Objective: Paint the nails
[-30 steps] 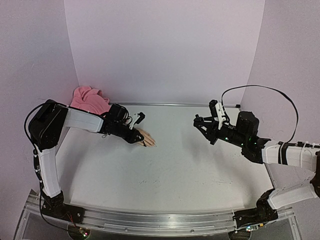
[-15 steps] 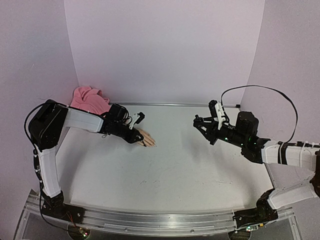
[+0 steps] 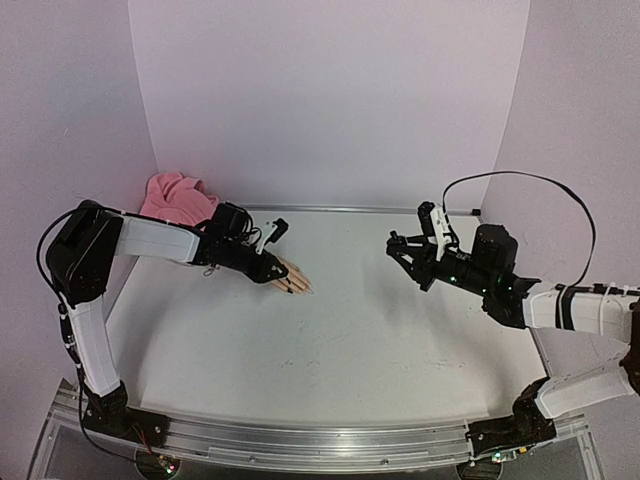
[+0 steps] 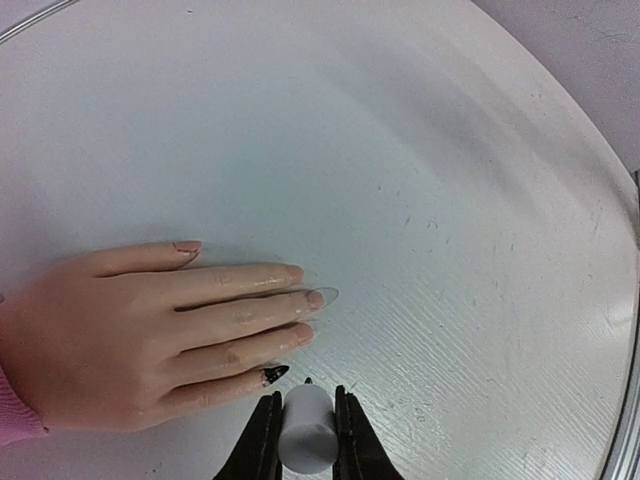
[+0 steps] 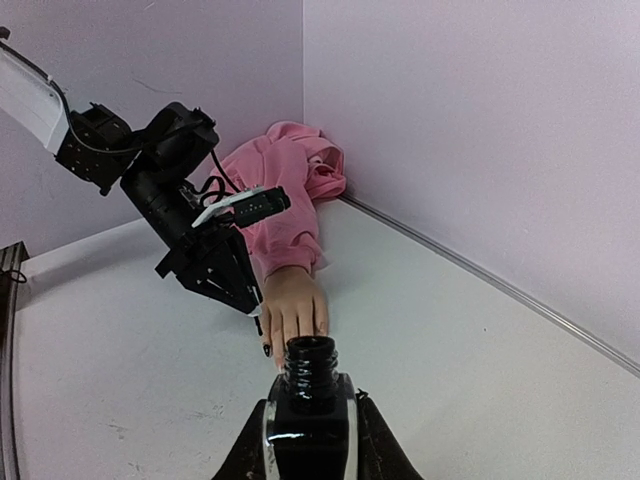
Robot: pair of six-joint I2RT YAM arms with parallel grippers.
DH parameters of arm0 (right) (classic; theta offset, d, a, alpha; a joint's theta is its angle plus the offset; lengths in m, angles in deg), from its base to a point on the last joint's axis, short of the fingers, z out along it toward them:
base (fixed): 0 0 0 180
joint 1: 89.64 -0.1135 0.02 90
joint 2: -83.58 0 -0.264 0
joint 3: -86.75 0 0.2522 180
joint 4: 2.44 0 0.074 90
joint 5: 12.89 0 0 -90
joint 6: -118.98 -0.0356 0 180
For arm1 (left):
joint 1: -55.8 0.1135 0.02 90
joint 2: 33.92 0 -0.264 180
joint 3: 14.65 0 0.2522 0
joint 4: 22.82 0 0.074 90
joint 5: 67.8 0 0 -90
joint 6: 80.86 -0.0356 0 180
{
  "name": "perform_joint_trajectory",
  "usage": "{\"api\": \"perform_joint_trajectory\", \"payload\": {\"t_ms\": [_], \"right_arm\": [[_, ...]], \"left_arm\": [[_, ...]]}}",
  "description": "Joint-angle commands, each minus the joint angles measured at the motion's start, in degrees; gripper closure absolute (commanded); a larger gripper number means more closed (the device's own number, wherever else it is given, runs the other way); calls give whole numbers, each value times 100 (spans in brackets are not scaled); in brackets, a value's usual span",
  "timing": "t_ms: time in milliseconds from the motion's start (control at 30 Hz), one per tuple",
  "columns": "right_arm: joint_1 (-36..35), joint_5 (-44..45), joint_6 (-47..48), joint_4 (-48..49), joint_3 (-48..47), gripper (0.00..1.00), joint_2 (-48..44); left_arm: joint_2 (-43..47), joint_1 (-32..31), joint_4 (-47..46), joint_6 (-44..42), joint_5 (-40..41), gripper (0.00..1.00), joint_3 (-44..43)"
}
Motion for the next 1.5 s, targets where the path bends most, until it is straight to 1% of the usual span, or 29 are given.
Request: {"api": "perform_joint_trajectory", "payload": {"t_ms": [0,133,300,400,700,967,1267,1467], "right_arm": [[34,-139,-94,499,44,100,-197],[39,-153,-103,512,99,100,-326],[39,-137,-103,579,161,100,-340],[39,-138,-111,638,193,100,-323],[38,-163,-94,640,185,100,-273],[34,-188,-73,649,154,100,-162],[39,-250,-75,658,136,100,-102],[39,-290,-80,650,124,100,-80]], "left_arm": [[441,-18,-94,196,-299,100,39],[532,-29,165,428,-357,100,-64],[657,-110,665,620,306,100,-110],[554,-123,748,622,346,100,-160],[109,-326,366,582,364,100,-339],[45,-317,356,406,844,100,-394],[-65,-275,356,226,795,100,-432],[-212,-264,361,141,821,100,-605]]}}
